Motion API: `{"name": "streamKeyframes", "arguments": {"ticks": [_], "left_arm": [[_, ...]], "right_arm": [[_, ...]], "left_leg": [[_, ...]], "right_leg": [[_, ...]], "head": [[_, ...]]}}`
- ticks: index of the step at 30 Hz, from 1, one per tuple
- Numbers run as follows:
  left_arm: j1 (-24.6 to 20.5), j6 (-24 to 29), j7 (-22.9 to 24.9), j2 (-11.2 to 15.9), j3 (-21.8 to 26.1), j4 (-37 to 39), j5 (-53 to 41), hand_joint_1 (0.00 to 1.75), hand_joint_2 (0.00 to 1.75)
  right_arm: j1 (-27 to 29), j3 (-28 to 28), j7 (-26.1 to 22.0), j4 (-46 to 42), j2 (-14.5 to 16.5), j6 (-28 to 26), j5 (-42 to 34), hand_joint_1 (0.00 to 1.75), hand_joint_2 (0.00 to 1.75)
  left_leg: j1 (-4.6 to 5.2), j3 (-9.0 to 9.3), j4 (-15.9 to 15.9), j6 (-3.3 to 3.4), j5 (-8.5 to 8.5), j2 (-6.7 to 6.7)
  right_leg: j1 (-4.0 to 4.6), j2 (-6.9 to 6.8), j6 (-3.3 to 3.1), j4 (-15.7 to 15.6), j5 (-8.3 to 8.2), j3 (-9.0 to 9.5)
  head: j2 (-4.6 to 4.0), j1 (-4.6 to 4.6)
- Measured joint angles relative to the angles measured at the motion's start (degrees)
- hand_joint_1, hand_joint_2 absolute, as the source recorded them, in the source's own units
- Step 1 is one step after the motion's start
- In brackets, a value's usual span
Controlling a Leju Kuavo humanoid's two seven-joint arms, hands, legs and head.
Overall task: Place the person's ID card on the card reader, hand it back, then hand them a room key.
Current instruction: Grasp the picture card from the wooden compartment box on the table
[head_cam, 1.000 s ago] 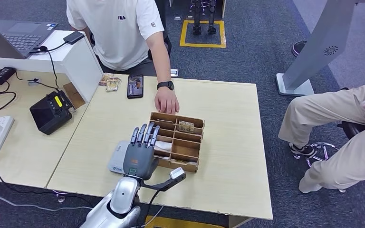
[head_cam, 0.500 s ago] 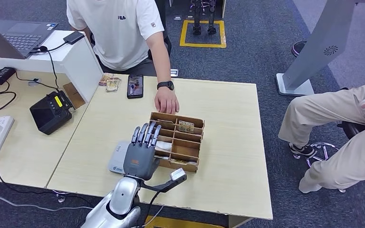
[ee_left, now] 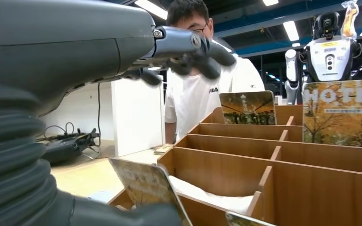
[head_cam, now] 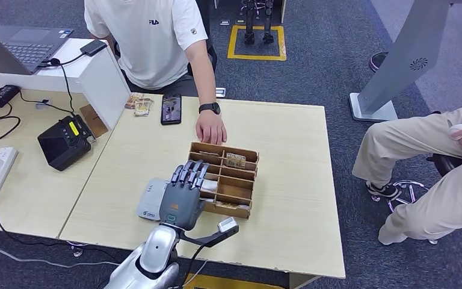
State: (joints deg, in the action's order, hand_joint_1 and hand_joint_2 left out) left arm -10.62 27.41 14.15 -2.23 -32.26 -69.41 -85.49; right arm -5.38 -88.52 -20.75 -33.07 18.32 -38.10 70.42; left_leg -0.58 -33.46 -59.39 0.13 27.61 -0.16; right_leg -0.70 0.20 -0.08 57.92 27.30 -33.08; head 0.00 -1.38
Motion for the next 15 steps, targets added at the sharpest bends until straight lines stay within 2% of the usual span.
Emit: {"name": "streamKeyframes", "arguments": {"ticks": [15], "left_arm": [[-0.07,-0.82,-0.85,-1.04,-0.01,3.69,-0.04,1.75,1.75]], "right_arm": [[0.0,0.04,0.74,0.0,0.0,0.0,0.57,0.0,1.75]], "left_leg": [[0.0,0.01,0.0,0.0,0.0,0.0]], "right_leg": [[0.0,0.0,0.0,0.0,0.0,0.0]], "head": [[0.0,0.0]]}}
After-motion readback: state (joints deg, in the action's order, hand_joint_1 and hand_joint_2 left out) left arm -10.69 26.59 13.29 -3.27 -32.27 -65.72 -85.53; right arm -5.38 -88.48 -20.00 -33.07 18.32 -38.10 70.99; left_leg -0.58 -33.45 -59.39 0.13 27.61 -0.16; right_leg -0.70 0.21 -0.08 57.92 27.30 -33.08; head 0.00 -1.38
